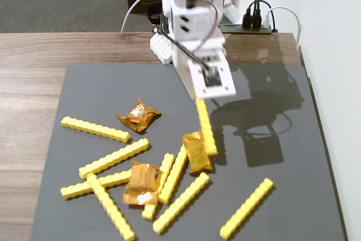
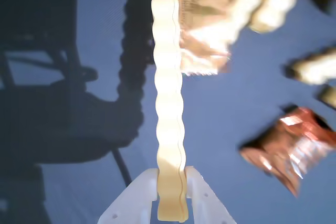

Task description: Grab a fry

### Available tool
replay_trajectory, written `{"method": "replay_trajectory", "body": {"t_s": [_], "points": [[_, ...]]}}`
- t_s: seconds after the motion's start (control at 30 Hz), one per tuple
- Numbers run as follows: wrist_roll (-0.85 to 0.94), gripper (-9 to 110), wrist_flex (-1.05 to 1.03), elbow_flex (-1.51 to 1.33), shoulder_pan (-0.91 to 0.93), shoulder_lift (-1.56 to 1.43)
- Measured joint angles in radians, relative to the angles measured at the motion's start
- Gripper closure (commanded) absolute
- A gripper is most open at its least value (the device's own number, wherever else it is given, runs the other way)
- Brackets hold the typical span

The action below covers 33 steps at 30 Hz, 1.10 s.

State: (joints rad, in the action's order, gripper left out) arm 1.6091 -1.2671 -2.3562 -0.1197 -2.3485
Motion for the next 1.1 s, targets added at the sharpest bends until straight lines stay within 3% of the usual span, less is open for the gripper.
{"method": "replay_trajectory", "body": {"t_s": [0.4, 1.1], "points": [[0.077, 101, -0.179, 0.074, 0.169, -0.212], [0.095, 101, -0.252, 0.175, 0.189, -0.222]]}}
